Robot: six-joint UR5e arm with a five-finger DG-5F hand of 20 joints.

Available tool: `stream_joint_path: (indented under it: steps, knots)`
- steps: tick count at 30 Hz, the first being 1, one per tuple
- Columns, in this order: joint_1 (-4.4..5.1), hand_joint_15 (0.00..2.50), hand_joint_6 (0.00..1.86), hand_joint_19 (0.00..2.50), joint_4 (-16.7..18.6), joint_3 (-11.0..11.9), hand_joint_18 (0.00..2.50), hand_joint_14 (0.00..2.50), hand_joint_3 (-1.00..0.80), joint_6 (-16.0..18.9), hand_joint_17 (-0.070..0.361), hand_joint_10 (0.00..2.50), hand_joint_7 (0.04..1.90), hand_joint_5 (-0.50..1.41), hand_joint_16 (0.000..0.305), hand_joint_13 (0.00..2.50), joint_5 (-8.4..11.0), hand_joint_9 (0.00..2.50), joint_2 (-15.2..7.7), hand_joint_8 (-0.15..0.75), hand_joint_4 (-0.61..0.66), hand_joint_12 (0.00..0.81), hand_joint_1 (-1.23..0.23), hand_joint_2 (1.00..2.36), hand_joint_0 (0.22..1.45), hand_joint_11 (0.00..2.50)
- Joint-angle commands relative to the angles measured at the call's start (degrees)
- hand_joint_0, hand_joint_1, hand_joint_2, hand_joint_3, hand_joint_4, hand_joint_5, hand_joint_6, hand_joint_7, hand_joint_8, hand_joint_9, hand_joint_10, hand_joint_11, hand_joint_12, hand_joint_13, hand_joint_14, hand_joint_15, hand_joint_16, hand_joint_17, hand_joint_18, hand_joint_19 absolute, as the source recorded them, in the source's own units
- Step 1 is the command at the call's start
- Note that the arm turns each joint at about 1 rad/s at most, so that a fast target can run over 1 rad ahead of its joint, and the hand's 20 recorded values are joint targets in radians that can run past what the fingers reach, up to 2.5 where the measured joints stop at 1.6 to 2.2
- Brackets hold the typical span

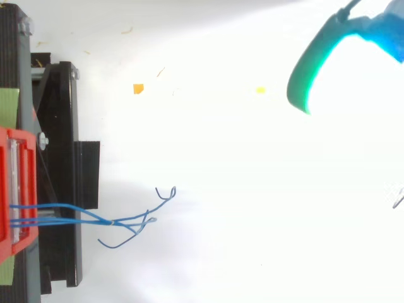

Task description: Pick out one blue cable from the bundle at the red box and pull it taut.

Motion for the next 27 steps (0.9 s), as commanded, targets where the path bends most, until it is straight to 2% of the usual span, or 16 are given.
stream_joint_path:
  steps: [1,4,8,10,12,17,22,26,27]
  knots:
    - [0.22,0.21,0.50,0.37,0.0,0.1,0.22,0.01,-0.50,-0.2,0.117,0.00,0.70,-0.24,0.052,0.41,1.13,0.44,0.1,0.236,0.20,0.340,-0.68,1.00,0.47,0.01]
    - [0.57,0.21,0.50,0.38,0.7,0.0,0.22,0.01,-0.50,0.1,0.117,0.00,0.70,-0.24,0.052,0.42,1.66,0.46,0.0,0.244,0.20,0.343,-0.67,1.00,0.46,0.02]
    - [0.92,0.22,0.50,0.38,5.1,0.1,0.23,0.01,-0.50,0.7,0.117,0.00,0.70,-0.23,0.052,0.42,2.63,0.47,-2.0,0.244,0.21,0.345,-0.66,1.00,0.46,0.03]
    - [1.09,0.23,0.50,0.39,7.3,0.1,0.23,0.01,-0.50,0.8,0.117,0.00,0.71,-0.23,0.052,0.43,2.72,0.48,-2.3,0.245,0.21,0.347,-0.65,1.00,0.46,0.04]
    - [1.36,0.24,0.50,0.39,8.0,0.1,0.24,0.01,-0.50,0.8,0.117,0.00,0.71,-0.23,0.052,0.44,3.42,0.48,-2.3,0.246,0.21,0.347,-0.64,1.00,0.46,0.04]
    - [2.15,0.23,0.50,0.39,7.1,0.1,0.26,0.01,-0.50,0.3,0.116,0.00,0.71,-0.22,0.052,0.46,6.67,0.50,-2.3,0.249,0.21,0.345,-0.64,1.00,0.46,0.06]
    - [2.85,0.25,0.50,0.41,6.9,0.1,0.27,0.01,-0.50,-1.0,0.115,0.00,0.72,-0.22,0.051,0.48,8.78,0.51,-2.3,0.252,0.22,0.343,-0.63,1.00,0.47,0.06]
    - [3.38,0.25,0.50,0.41,7.0,0.0,0.28,0.01,-0.50,-2.6,0.114,0.00,0.73,-0.21,0.051,0.50,9.04,0.52,-2.4,0.252,0.21,0.340,-0.63,1.00,0.47,0.06]
    - [3.56,0.25,0.50,0.42,6.9,0.1,0.28,0.01,-0.50,-2.7,0.114,0.00,0.73,-0.21,0.051,0.50,9.13,0.52,-3.0,0.251,0.21,0.339,-0.63,1.00,0.48,0.07]
